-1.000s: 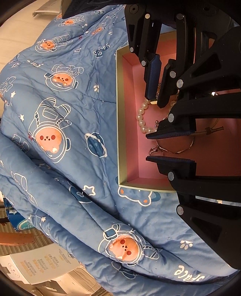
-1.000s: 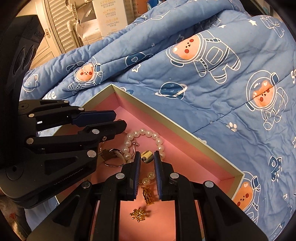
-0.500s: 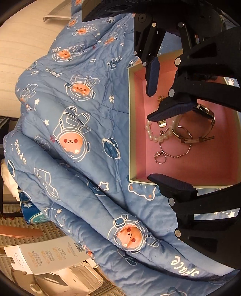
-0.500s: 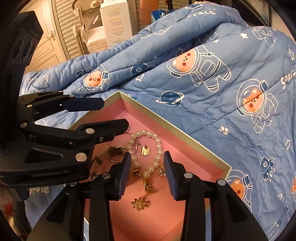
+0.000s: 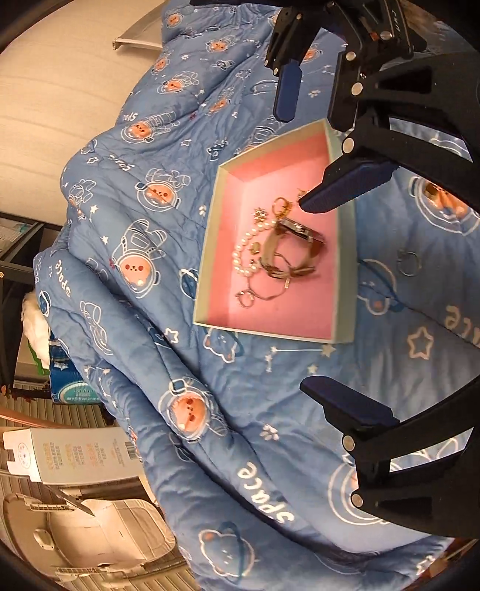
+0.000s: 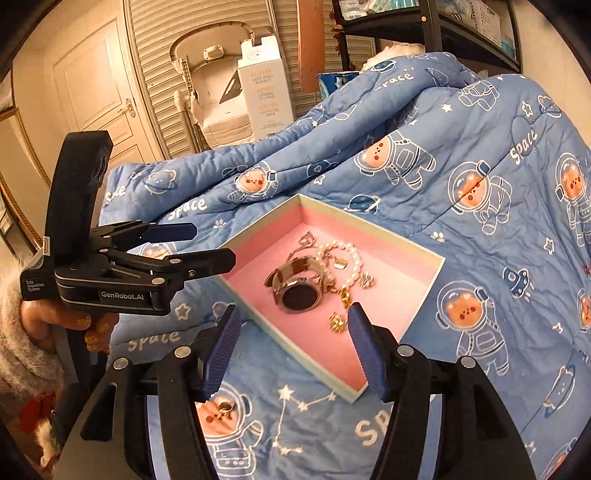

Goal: Organize jewelry
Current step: 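Move both tools back to the quilt and grasp the small brown charm with the right tool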

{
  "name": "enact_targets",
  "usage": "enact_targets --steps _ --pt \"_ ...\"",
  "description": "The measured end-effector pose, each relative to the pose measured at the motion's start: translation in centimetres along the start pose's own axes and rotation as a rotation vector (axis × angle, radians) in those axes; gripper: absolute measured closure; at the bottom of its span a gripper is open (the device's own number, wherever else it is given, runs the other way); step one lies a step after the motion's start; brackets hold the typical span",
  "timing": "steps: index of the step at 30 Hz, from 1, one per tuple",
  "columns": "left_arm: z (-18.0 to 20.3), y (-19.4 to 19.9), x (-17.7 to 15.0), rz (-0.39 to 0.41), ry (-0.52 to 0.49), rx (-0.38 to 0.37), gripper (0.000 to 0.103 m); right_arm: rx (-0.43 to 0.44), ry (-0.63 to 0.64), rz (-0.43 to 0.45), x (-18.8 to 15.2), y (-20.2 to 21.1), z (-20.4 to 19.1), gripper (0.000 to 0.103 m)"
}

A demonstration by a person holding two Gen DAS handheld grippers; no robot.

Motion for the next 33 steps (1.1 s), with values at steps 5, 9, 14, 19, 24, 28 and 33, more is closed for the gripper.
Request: enact_targets --steps 5,9,14,19,24,28,33 --pt "-0.7 1.8 -4.0 -0.031 0.03 0.014 0.014 0.005 -0.009 -0.05 -3.6 0.8 -2.0 0.044" --pt "-0.8 2.8 -6.5 -0.036 0.059 0.024 0.014 0.031 -0.031 -0.089 -6.6 0.8 -3.4 0.044" --pt "-0.4 3.8 -8.4 -0.033 0.044 0.05 0.014 0.025 -0.03 -0.127 -9.1 0.1 -4.8 0.044" --pt "-1.0 4.4 -9.3 -0.04 0.047 0.09 0.014 0.028 -0.023 -0.143 -9.8 -0.7 -5.4 0.06" --pt "-1.4 5.0 -9.5 -0.04 0.059 0.096 0.014 0.029 -0.027 -0.148 -9.8 -1.5 -5.5 0.079" --pt "-1.0 4.9 -9.7 -0.043 0.044 0.093 0.014 0.024 -0.022 -0.147 -9.8 -2.0 -5.9 0.086" --pt "-0.6 4.7 -9.8 -0.039 0.031 0.082 0.014 0.021 -0.026 -0.144 -9.9 -1.9 -5.8 0.091"
Point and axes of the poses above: each gripper's, at about its wrist camera, not at the fingertips, and y roughly against the way its jaws point, z to its right, x to its top, the point moved 7 cm from there along -y, roughly the way its jaws point, and after that the axes turned 13 degrees about z, right-handed, at the moved point
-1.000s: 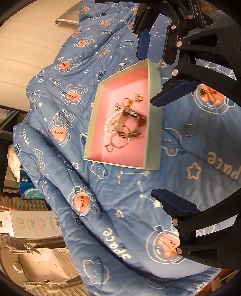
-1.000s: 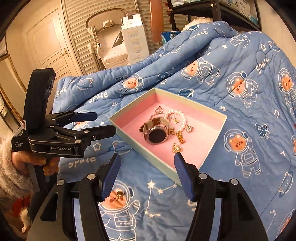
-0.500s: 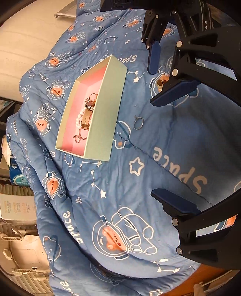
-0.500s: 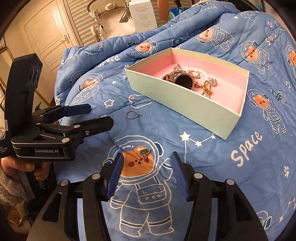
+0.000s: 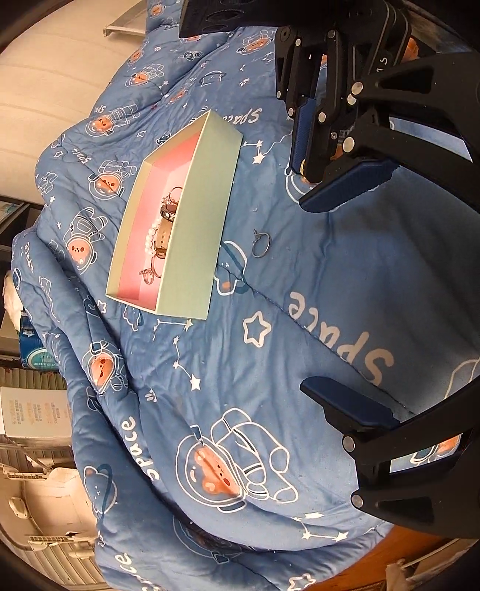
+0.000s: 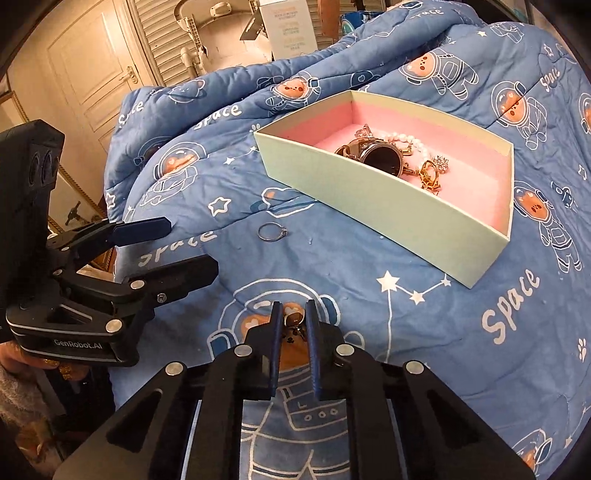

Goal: Organize jewelry
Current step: 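Move both tools back to the quilt and grasp the small brown charm with the right tool, then grasp the silver ring with the left tool while the right tool holds the brown charm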

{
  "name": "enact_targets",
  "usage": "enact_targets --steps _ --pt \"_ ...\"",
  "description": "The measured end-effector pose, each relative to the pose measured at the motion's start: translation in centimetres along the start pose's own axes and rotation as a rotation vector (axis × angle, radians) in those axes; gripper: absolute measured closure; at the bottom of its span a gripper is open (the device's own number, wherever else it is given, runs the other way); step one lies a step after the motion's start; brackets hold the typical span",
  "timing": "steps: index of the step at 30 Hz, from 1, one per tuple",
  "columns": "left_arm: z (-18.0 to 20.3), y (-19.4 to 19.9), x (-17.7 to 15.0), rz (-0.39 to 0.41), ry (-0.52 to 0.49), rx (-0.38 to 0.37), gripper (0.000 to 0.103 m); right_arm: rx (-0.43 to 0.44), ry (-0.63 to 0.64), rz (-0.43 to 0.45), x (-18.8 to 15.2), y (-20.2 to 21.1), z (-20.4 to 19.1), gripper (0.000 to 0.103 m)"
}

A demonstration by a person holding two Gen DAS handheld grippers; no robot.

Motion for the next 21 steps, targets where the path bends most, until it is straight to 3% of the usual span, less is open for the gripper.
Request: enact_targets --steps 6,21 --pt "1.4 -0.5 0.4 0.002 -0.04 -0.038 0.016 -0.014 -0.032 0.011 -0.1 1.0 0.8 0.091" --pt "3.4 -4.4 1.0 -0.052 -0.099 -0.053 0.054 -0.037 -0.091 0.012 -0.9 2.7 2.8 0.092"
Point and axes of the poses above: each gripper's, at about its wrist camera, not at the fingertips, and y roughly against the way its jaws point, z to its right, x to its top, the point moved 7 cm from there along -y, roughly the way its jaws point, and after that the axes turned 13 degrees about z, right-handed, at the moved point
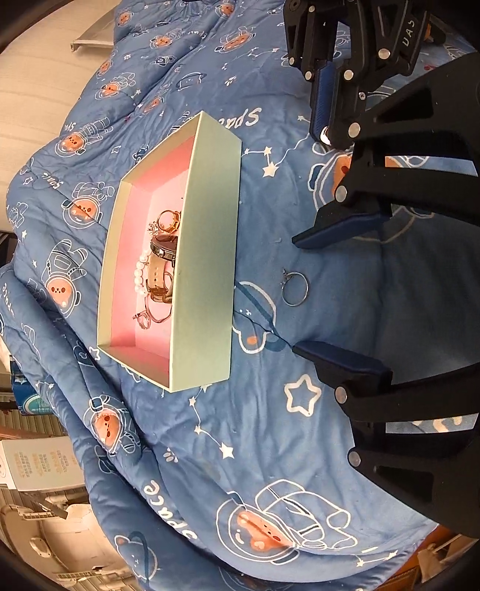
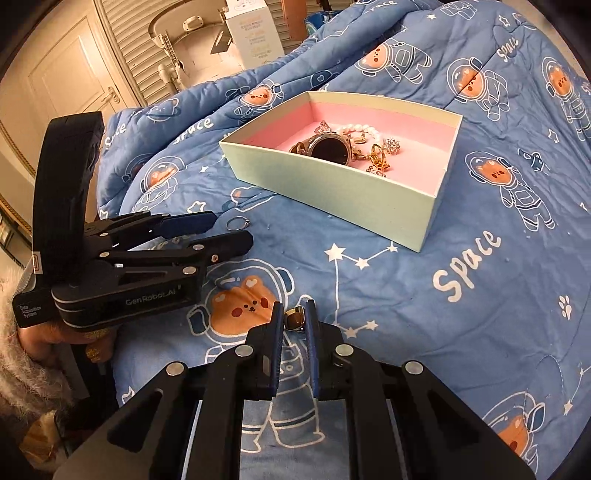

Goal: Organize jewelry
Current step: 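Grasp the silver ring with the left tool while the right tool holds the brown charm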

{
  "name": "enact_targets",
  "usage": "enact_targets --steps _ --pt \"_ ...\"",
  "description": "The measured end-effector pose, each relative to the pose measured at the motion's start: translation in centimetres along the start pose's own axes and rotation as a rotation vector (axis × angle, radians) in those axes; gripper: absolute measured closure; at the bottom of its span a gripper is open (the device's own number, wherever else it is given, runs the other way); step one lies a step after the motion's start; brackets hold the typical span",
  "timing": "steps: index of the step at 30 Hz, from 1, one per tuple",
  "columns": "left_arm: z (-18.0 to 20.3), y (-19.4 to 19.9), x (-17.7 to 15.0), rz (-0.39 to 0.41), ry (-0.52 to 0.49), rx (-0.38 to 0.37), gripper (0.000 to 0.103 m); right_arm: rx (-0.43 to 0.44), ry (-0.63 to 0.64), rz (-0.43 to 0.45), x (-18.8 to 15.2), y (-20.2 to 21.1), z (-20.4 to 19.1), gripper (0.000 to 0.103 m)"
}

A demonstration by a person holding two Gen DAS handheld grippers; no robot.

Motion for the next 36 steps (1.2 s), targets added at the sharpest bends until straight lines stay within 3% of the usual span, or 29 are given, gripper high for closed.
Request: enact_targets --steps 5,10,36 --pt "0.3 -0.6 0.3 -0.007 -0.007 -0.008 0.072 -0.002 -0.007 0.0 -0.1 0.0 0.2 0.092" --pt "0.4 -0.3 0.2 0.002 0.001 -0.01 0.083 -0.003 -0.009 -0.001 -0.2 0.0 0.2 0.092" --pt "2.3 3.3 -0.7 0.027 0.056 -0.106 0.084 0.019 -0.033 -0.002 0.1 1.0 -0.1 0.093"
Point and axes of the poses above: each gripper's, at about its wrist camera, not at the fingertips, and y roughly against the way its jaws point, z to its right, x to its top, the point moved 7 cm from there along -y, roughly the way its jaws point, and after that the axes turned 13 degrees about z, right-handed, at the moved point
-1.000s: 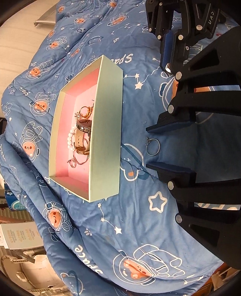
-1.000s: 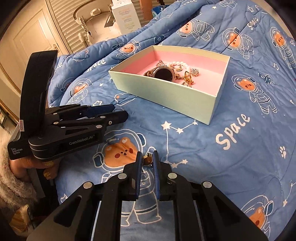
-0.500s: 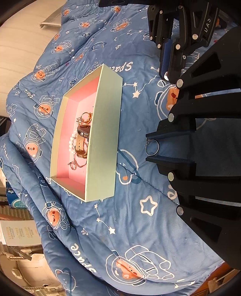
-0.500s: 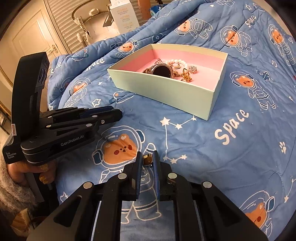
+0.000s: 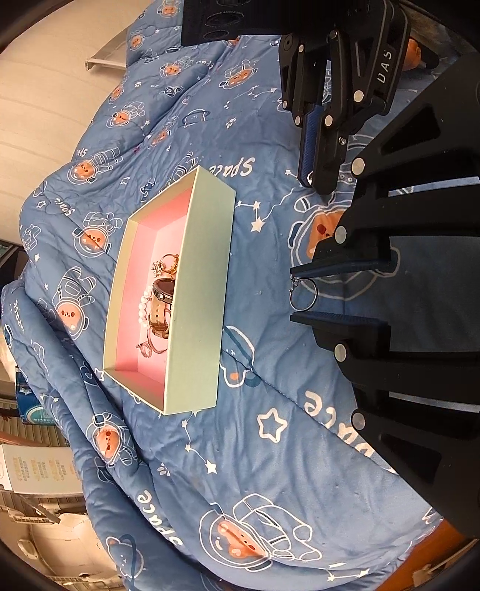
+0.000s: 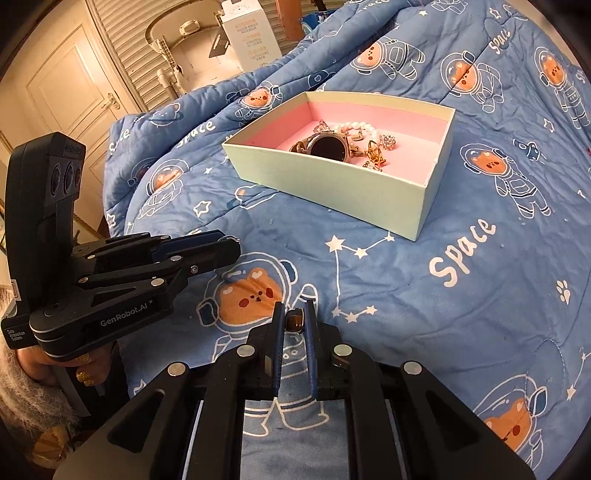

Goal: Organize jewelry
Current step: 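Grasp the silver ring with the left tool while the right tool holds the brown charm, then carry the silver ring and brown charm over the box with both tools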

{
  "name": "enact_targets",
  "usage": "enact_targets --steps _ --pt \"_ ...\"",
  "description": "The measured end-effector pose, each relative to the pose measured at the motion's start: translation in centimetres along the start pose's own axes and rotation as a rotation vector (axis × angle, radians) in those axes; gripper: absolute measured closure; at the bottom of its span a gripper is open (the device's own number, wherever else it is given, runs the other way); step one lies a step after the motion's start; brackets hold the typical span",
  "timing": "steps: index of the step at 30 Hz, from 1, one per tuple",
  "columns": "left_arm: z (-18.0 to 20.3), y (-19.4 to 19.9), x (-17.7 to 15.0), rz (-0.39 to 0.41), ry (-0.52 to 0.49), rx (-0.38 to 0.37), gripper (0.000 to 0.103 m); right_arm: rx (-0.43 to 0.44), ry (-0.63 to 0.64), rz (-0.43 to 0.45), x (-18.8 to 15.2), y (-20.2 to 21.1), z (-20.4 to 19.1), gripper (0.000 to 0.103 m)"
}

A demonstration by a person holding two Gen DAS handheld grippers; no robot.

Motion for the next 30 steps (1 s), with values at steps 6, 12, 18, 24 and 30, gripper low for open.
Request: enact_targets --steps 6,12,18,24,30 --pt "0.5 0.9 1.0 0.018 0.013 -0.026 0.084 0.027 -0.014 0.01 1.2 0.8 -0.1 0.093" --pt "1.0 1.4 2.7 0.041 -0.008 -0.038 0.084 0.034 0.022 0.042 3.4 1.6 -0.6 0.093" --pt "1.0 1.1 4.7 0.059 -0.024 -0.046 0.084 0.033 0.067 0.068 5.6 1.8 -0.8 0.093" --pt "0.6 0.3 6.9 0.073 -0.06 -0.029 0.084 0.016 0.108 0.084 7.6 1.5 -0.4 0.093" --pt "-0.9 -1.4 8.5 0.056 -0.085 0.013 0.084 -0.019 0.138 0.089 9.6 0.5 0.9 0.093"
Point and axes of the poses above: each gripper's, at about its wrist camera, not at the fingertips, and y roughly against the way its jaws point, z to its right, x to its top, the point moved 7 cm from there along -y, roughly the way its jaws point, and after that the axes turned 13 degrees about z, right-handed, at the moved point
